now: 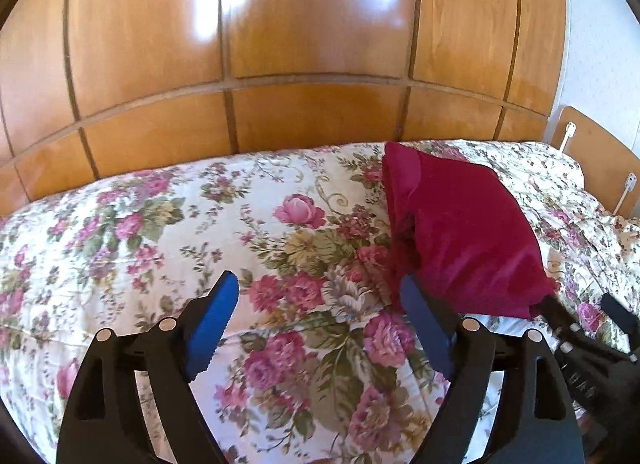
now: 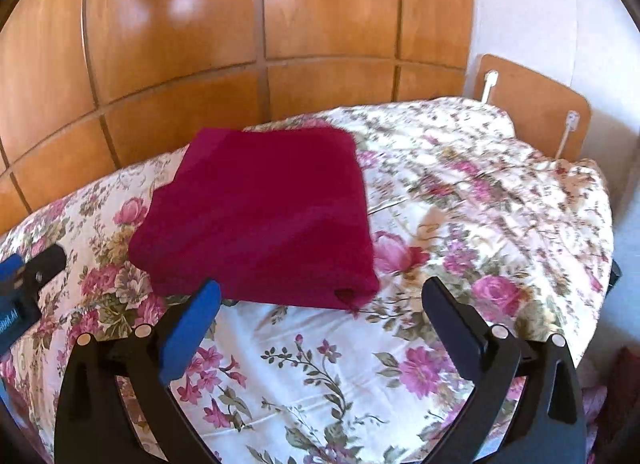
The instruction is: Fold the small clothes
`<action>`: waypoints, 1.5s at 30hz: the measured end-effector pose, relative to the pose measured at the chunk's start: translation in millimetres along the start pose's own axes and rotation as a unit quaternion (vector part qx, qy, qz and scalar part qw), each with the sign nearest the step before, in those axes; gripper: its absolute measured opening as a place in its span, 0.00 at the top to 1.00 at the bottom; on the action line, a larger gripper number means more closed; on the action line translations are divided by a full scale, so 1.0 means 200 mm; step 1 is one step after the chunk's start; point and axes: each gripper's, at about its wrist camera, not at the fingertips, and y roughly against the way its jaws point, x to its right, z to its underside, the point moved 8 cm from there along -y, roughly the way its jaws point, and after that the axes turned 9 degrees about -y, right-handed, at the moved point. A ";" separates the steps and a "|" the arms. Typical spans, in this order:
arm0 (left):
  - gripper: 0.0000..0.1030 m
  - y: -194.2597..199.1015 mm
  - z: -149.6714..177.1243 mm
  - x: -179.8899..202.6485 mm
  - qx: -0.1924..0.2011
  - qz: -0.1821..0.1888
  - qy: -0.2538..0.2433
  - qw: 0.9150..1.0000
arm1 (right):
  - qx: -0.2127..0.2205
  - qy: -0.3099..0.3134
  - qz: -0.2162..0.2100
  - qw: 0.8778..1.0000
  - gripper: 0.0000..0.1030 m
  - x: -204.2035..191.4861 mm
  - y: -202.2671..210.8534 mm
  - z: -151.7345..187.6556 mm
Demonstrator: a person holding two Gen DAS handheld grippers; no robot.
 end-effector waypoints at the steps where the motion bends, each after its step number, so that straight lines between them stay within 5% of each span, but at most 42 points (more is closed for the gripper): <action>1: 0.15 0.01 0.01 -0.01 0.001 -0.002 0.000 1.000 | 0.004 -0.001 0.003 1.000 0.02 0.00 0.02 0.00; 8: 0.10 0.06 0.07 0.00 0.002 -0.006 0.000 1.000 | 0.005 -0.002 0.032 0.999 0.02 0.01 0.03 0.02; 45: 0.10 0.08 0.07 0.05 0.004 -0.011 -0.012 1.000 | -0.004 0.020 0.009 1.000 0.02 -0.05 0.03 0.08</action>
